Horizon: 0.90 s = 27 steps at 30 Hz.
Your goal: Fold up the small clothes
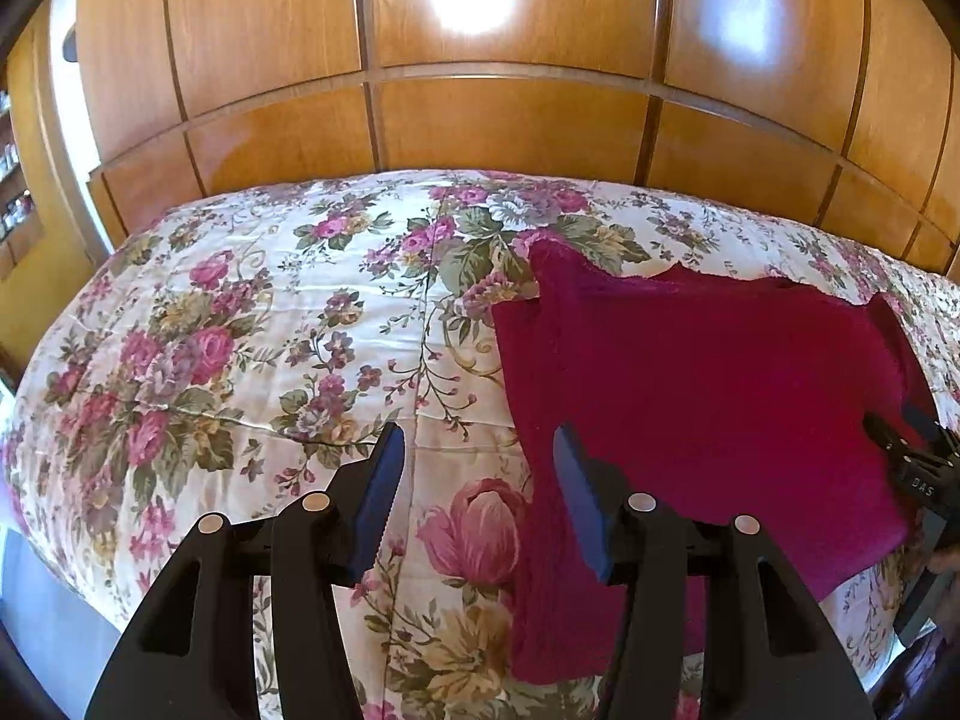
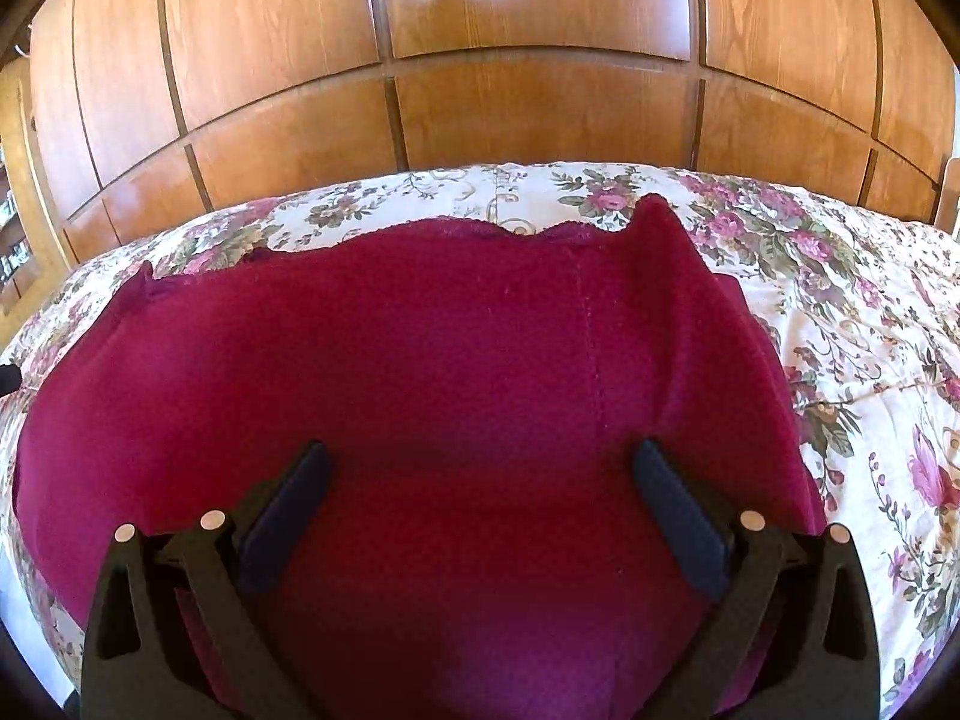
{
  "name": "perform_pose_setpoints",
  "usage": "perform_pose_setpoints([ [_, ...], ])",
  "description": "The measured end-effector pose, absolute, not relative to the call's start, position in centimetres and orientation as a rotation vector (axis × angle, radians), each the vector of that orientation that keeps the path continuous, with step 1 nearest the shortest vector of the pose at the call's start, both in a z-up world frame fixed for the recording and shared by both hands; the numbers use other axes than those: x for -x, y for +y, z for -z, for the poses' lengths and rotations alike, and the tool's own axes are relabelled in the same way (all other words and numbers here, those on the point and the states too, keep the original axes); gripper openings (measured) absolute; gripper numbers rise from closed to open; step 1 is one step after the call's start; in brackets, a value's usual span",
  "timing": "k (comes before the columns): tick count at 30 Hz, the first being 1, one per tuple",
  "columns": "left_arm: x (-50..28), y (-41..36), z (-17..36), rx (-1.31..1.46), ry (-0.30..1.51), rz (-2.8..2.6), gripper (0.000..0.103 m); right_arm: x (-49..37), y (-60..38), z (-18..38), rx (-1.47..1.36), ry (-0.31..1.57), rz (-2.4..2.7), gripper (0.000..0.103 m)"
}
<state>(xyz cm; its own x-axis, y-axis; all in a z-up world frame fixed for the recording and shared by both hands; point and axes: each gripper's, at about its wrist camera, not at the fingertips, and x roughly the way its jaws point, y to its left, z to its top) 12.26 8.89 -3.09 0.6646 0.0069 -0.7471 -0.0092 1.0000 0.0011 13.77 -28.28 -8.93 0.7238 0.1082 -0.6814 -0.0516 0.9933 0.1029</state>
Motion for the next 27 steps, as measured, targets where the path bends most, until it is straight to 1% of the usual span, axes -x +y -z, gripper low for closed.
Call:
perform_pose_setpoints([
  [6, -14.0, 9.7, 4.5, 0.075, 0.908, 0.03, 0.051, -13.6, -28.3, 9.0, -0.077, 0.744, -0.089, 0.101],
  [11, -16.9, 11.9, 5.8, 0.265, 0.973, 0.115, 0.051, -13.6, -28.4, 9.0, -0.076, 0.74, -0.091, 0.101],
  [14, -18.8, 12.4, 6.3, 0.334, 1.0, 0.168, 0.051, -13.6, -28.4, 9.0, -0.076, 0.737, -0.093, 0.101],
  [19, -21.5, 11.6, 7.2, 0.361, 1.032, 0.201, 0.051, -13.6, -28.5, 9.0, -0.075, 0.737, -0.094, 0.101],
  [20, -22.1, 11.2, 7.4, 0.361, 1.035, 0.217, 0.045, -13.6, -28.5, 9.0, -0.075, 0.737, -0.094, 0.101],
  [21, -22.4, 10.9, 7.5, 0.353, 1.038, 0.224, 0.033, -13.6, -28.5, 9.0, -0.075, 0.736, -0.094, 0.101],
  [22, -22.9, 10.5, 7.7, 0.339, 1.045, 0.225, 0.028, -13.6, -28.5, 9.0, -0.074, 0.736, -0.093, 0.101],
  [23, -23.2, 10.2, 7.7, 0.332, 1.041, 0.214, 0.012, -13.6, -28.5, 9.0, -0.074, 0.736, -0.092, 0.101],
  [24, -23.3, 10.2, 7.5, 0.334, 1.017, 0.198, 0.006, -13.6, -28.5, 8.9, -0.073, 0.736, -0.092, 0.101],
  [25, -22.8, 10.4, 6.7, 0.349, 0.963, 0.187, 0.005, -13.6, -28.5, 8.9, -0.073, 0.735, -0.092, 0.101],
  [27, -22.1, 10.3, 6.1, 0.339, 0.923, 0.148, 0.005, -13.6, -28.5, 8.9, -0.071, 0.734, -0.091, 0.101],
])
